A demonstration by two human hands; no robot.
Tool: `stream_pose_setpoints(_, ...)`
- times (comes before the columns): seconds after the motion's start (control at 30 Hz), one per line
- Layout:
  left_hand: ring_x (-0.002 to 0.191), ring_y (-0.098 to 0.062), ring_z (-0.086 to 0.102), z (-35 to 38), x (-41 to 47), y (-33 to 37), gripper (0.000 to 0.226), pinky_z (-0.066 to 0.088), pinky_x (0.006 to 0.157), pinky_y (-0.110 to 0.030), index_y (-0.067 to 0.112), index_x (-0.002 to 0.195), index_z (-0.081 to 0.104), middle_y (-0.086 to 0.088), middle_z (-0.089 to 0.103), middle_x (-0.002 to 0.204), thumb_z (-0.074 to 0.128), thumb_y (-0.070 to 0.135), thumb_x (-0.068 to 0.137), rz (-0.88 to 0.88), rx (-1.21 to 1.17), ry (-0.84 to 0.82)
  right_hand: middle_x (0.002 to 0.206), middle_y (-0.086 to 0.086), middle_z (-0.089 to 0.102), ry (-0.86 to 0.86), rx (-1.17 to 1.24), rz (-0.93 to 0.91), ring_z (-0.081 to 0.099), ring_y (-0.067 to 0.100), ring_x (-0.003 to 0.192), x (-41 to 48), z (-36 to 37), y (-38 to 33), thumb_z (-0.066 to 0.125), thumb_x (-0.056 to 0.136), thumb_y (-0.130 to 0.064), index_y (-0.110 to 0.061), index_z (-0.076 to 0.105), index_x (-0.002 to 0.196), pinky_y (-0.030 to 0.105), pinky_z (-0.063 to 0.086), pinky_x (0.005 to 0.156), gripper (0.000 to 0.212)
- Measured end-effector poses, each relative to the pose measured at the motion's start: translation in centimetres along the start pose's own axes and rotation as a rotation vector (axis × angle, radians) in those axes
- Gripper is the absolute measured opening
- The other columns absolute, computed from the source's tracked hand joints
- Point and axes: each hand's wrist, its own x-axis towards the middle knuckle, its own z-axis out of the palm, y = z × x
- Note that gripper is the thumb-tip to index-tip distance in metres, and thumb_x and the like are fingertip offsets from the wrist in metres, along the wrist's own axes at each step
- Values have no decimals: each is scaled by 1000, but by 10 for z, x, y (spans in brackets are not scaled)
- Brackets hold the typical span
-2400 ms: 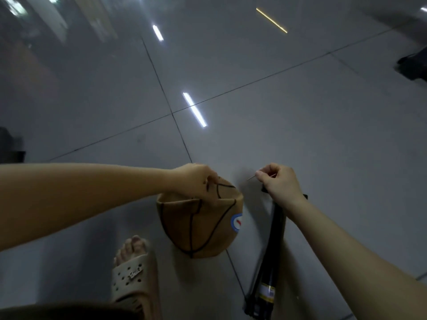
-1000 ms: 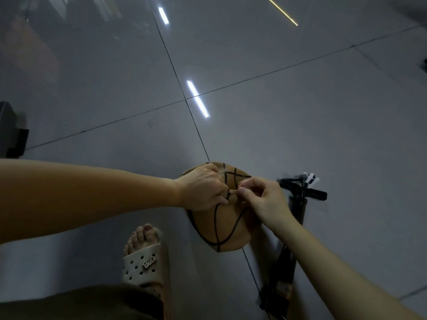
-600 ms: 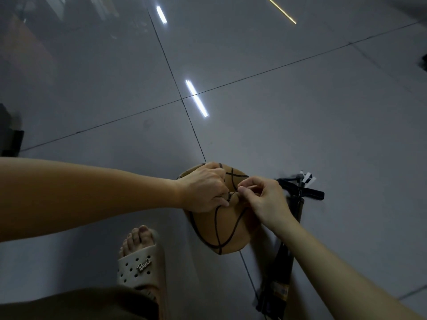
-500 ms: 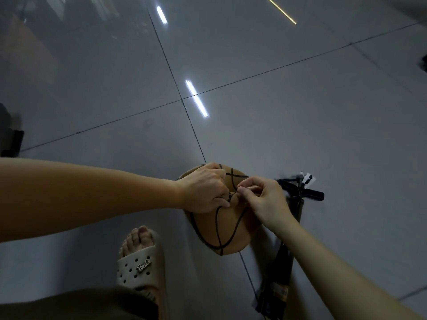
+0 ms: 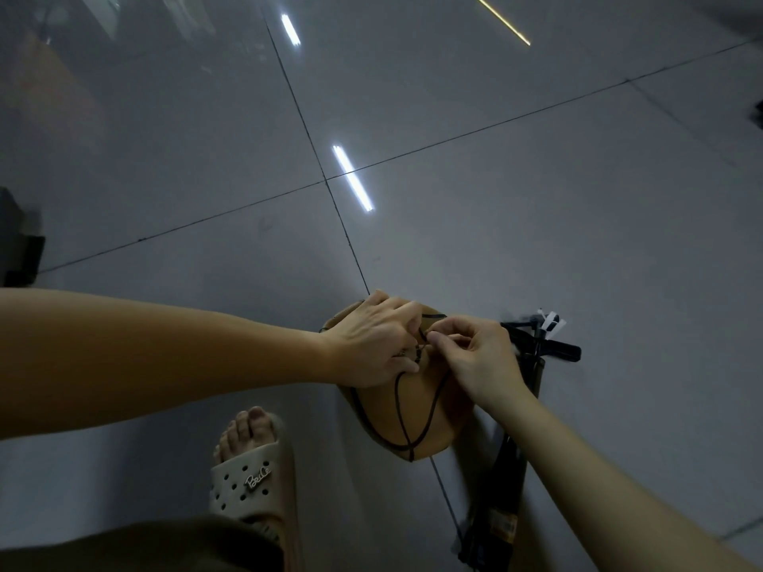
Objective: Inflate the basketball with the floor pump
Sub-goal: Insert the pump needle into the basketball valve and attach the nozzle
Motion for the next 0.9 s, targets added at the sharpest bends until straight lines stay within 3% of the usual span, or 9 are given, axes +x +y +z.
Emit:
stream_pose_setpoints(0.13,105,-15,51,0,-1,-1,30,25,94,-28,23,85,73,5,54,112,60,48,96,-11,-66,-4,79,-6,74,14,29,14,71,11,78,1,0,3,70,93,-21,-24,76,89,43,60,79,8)
stream_pose_setpoints(0.3,109,-15,57,3,0,2,32,25,107,-30,23,91,75,7,61,115,58,50,97,-56,-116,-30,77,-7,74,41,34,33,70,10,78,1,-1,5,71,92,-21,-24,77,87,40,60,78,8)
stream_pose_setpoints(0.6,100,-12,53,2,-4,5,27,31,104,-32,24,89,71,9,61,103,61,48,95,-75,-150,-10,80,-9,74,33,29,40,69,6,81,-3,-2,1,72,92,-21,-25,77,88,32,59,80,7)
stream_pose_setpoints(0.9,95,-8,42,3,-2,3,31,26,95,-27,23,89,70,8,58,101,57,51,94,-45,-113,21,82,-15,71,-14,-181,-52,66,1,78,-1,-3,-6,69,94,-24,-28,74,91,28,56,76,7)
